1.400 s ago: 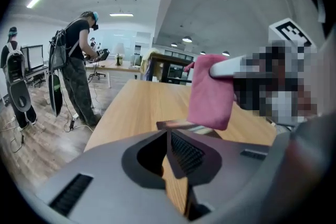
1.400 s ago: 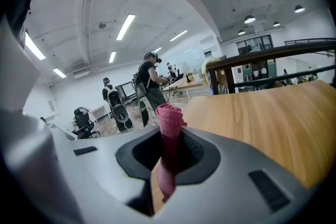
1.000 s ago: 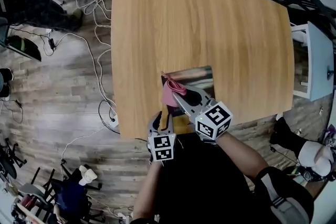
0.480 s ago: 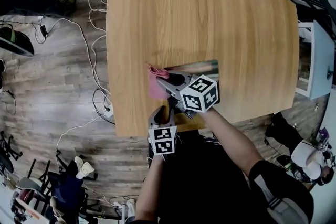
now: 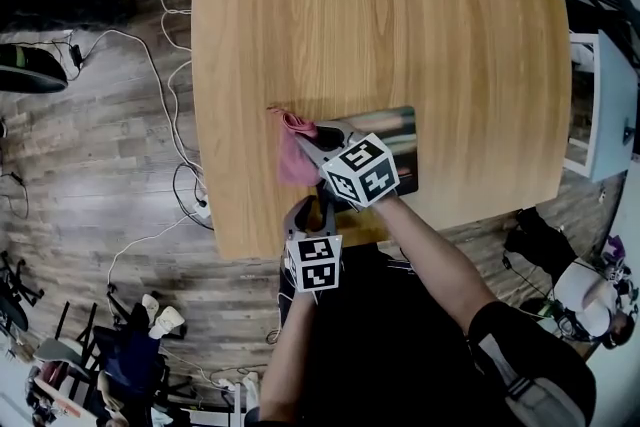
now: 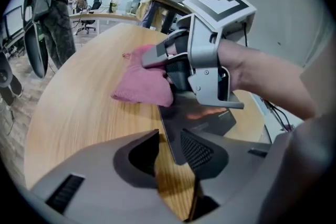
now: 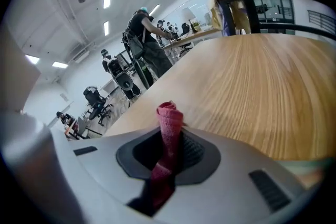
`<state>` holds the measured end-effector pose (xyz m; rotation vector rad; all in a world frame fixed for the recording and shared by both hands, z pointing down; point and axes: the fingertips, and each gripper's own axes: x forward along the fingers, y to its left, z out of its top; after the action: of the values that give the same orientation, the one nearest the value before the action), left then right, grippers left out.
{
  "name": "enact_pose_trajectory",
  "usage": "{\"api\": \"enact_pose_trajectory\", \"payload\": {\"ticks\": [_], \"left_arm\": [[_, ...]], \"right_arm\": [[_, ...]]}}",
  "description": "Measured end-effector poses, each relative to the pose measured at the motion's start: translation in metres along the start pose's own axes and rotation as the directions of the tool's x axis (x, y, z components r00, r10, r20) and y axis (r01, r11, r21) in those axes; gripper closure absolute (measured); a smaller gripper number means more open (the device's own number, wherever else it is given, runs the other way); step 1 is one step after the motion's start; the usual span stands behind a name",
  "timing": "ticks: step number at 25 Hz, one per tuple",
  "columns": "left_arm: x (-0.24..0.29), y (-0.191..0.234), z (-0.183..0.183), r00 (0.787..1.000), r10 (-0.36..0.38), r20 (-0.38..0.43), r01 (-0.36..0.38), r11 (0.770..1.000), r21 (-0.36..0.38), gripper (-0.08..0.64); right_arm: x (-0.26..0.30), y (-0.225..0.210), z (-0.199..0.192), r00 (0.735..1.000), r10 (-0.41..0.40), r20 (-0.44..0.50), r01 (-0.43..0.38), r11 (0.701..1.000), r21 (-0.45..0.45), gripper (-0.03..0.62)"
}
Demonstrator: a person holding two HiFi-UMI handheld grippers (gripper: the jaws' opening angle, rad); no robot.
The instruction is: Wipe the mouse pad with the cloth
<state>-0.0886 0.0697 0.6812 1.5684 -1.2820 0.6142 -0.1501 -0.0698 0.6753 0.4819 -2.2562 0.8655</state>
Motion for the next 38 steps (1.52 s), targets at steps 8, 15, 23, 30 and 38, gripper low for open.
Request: {"api": "enact_pose_trajectory", "payload": {"ticks": [8,15,23,30,38], "left_arm": [[0.001,0.0,0.0,0.999,0.033,0.003,-0.033,0.999,0.012,0.439],[0.001,-0.002,-0.004,0.994,0.109,-0.005,-0.108,0.988,0.108,0.439],[0.001,-0.001,-0.004,0.99,0.14,-0.002,-0.138,0.977,0.162,0.436],[0.002,0.003,-0.004,0.988,0.153,0.006,-0.152,0.976,0.158,0.435],[0.004,0.004,-0.005,0.987,0.163,-0.008,-0.16,0.976,0.147,0.434]], "right_arm": [[-0.004,-0.003,-0.003,0.995,-0.089,-0.034,0.081,0.978,-0.194,0.526],[-0.008,-0.006,-0.005,0.994,-0.109,-0.022,0.102,0.971,-0.218,0.526],[-0.008,-0.002,-0.001,0.995,-0.101,0.009,0.1,0.968,-0.23,0.526],[-0.013,-0.01,-0.003,0.994,-0.108,0.026,0.111,0.97,-0.216,0.526],[-0.028,-0.022,-0.002,0.991,-0.103,0.081,0.117,0.976,-0.183,0.526]]}}
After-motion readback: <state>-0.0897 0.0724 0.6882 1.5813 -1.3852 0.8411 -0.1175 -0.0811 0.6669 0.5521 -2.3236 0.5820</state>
